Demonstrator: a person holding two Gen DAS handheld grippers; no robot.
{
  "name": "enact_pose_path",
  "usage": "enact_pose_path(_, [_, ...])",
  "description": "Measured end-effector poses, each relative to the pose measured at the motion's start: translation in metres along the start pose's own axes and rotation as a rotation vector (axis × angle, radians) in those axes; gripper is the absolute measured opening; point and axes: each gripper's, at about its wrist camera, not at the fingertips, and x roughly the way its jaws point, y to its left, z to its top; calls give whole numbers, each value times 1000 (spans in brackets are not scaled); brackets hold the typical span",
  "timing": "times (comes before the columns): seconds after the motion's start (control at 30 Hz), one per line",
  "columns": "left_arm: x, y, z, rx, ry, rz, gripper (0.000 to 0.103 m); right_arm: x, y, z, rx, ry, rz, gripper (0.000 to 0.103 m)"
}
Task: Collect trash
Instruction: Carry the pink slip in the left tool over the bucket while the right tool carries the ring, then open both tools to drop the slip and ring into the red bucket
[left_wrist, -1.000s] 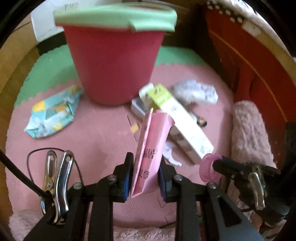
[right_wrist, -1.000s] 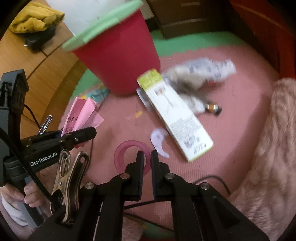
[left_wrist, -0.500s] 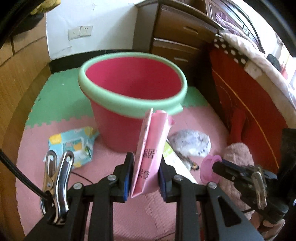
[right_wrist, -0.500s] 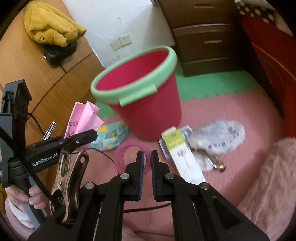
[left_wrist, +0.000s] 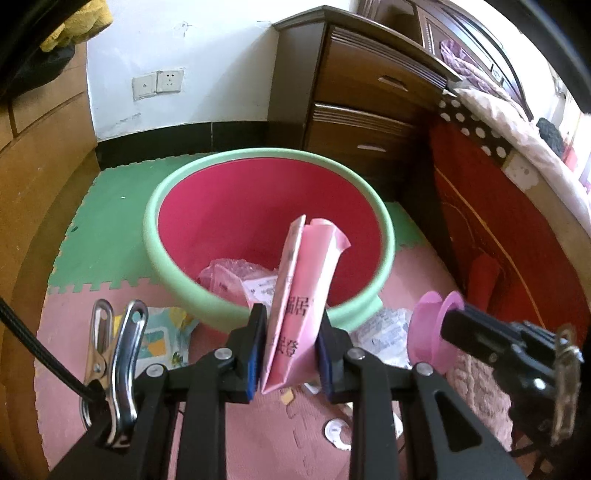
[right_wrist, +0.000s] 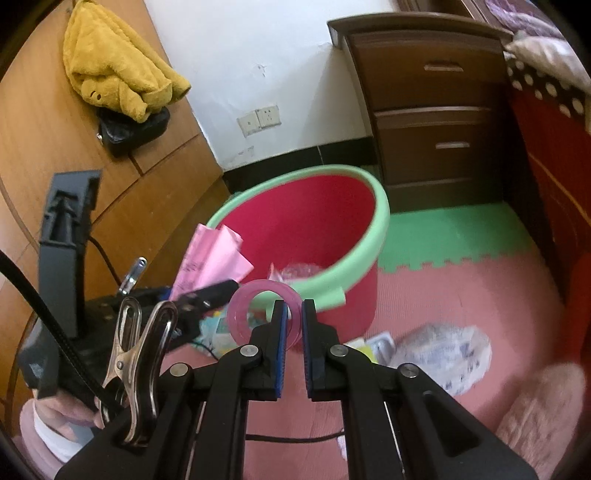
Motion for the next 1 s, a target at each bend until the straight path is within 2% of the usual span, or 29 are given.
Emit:
enact_pose_path(0.33, [25,2,33,69,0,42,26,36,-6,34,5,0,-28,9])
enact_pose_path(0.5, [43,9,37,32,45,16,38,52,-10,41,-1,11,-45,9])
enact_pose_path(0.53, [45,11,37,21,50,9,44,55,-10,43,-3,13,-50,9])
enact_pose_path(0.73, [47,21,35,-2,60,-7,57,68,-14,49,-5,31,-66,9])
enact_pose_path(0.77, [47,22,36,-3,60,-13,59,70,-15,50,-1,36,-72,10])
enact_pose_path(0.9, [42,24,35,7,56,-6,61,76,-17,54,25,39,-85,24])
enact_pose_path(1.0, [40,25,36,12,57,-17,62,77,-19,54,31,39,-96,25])
